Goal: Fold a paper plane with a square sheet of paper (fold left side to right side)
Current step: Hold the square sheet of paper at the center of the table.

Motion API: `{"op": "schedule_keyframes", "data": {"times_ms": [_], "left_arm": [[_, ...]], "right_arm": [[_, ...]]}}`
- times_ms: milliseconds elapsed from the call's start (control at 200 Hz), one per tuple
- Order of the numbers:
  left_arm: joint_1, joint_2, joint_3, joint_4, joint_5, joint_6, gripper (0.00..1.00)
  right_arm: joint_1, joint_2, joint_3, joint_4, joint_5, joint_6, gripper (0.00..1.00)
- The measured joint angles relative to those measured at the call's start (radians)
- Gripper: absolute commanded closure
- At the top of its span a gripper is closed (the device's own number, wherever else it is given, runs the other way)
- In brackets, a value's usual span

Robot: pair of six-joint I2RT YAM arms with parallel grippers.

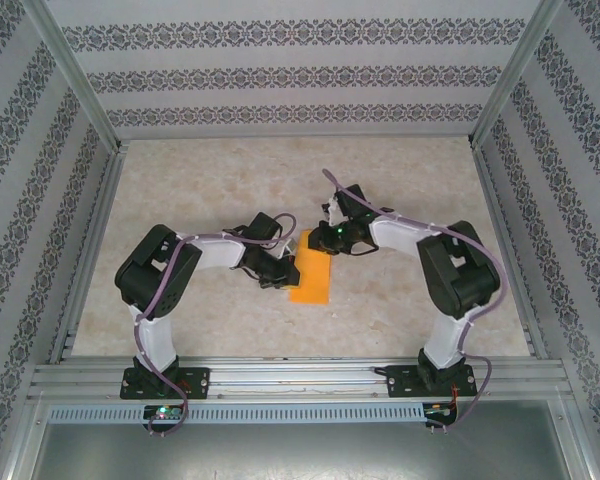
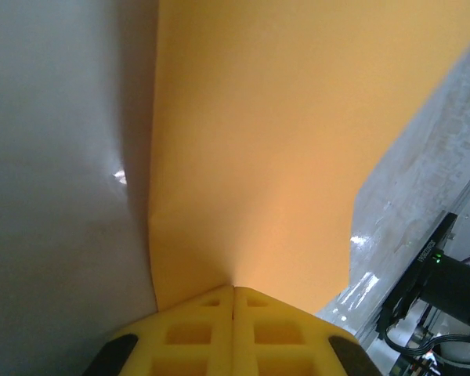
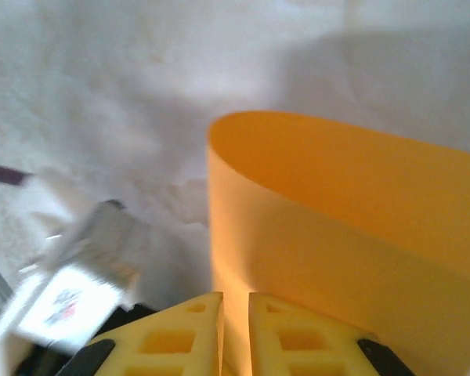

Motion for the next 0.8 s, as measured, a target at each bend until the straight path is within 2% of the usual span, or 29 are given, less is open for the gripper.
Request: {"op": "schedule_keyframes", "data": {"times_ms": [95, 255, 500, 799], "left_arm": [[-0.014, -0.013, -0.021, 0.032, -0.013, -0.041, 1.00], [-0.035, -0.027, -0.047, 0.075, -0.032, -0.102, 1.00], [-0.051, -0.029, -0.051, 0.093, -0.044, -0.142, 1.00], [-0.051, -0.029, -0.051, 0.094, -0.045, -0.145, 1.00]], "right_arm": [[-0.013, -0.106, -0.060, 0.000, 0.001, 0.017, 1.00], [-0.009, -0.206, -0.194, -0.007, 0.000, 0.048, 1.00], [0.066, -0.212, -0.322, -0.036, 0.008, 0.081, 1.00], [0.074, -0.174, -0.333, -0.039, 0.054, 0.089, 1.00]]}}
